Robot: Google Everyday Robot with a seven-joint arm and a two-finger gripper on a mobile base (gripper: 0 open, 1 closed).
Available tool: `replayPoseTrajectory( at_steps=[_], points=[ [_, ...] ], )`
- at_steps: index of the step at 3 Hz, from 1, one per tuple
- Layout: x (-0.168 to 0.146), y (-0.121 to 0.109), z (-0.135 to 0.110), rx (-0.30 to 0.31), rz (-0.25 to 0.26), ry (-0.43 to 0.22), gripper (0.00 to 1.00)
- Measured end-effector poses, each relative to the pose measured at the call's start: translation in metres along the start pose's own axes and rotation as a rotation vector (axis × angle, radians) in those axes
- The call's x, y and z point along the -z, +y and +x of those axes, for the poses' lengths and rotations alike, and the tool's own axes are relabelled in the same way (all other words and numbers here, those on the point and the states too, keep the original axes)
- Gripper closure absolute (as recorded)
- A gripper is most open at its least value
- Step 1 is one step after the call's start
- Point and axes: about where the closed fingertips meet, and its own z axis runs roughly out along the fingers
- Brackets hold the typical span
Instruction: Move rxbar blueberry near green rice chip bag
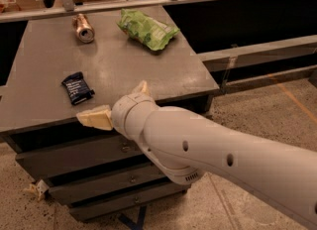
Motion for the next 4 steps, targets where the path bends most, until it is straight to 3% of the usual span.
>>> replayPoseTrajectory(
  at_steps=[1,4],
  points=[
    [0.001,0.0,0.0,0.0,-0.001,0.0,0.0],
    [-0.045,0.031,-0.022,0.028,-0.117,-0.054,0.0]
  ],
)
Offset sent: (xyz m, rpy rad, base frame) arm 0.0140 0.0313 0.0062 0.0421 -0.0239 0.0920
